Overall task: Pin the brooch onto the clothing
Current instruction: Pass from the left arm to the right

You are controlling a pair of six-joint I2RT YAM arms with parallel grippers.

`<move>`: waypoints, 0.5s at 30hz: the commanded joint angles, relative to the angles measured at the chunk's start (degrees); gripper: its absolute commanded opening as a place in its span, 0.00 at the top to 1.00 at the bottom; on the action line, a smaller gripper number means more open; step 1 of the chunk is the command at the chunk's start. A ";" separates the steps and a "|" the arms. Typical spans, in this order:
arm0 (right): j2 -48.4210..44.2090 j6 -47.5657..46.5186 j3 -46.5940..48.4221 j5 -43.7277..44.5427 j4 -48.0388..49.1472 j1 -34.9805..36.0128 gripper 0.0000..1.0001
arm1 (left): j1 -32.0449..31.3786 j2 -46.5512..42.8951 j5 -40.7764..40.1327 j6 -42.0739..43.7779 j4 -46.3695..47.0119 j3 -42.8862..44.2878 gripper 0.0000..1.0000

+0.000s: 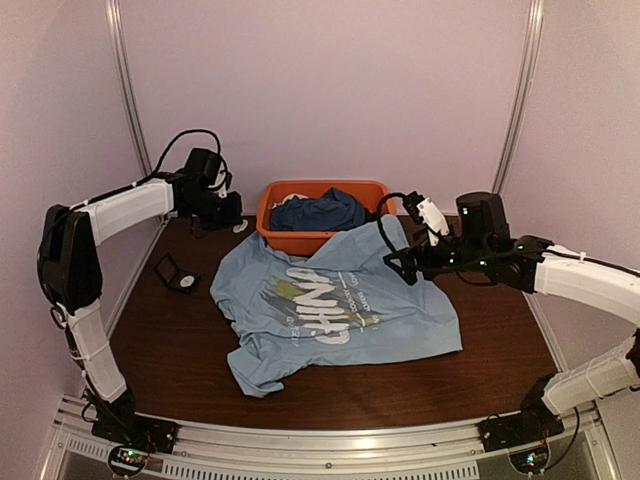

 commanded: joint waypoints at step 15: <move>-9.55 -15.32 -13.63 -18.61 18.73 1.16 0.00 | -29.10 -7.39 18.16 -2.29 25.11 -12.05 1.00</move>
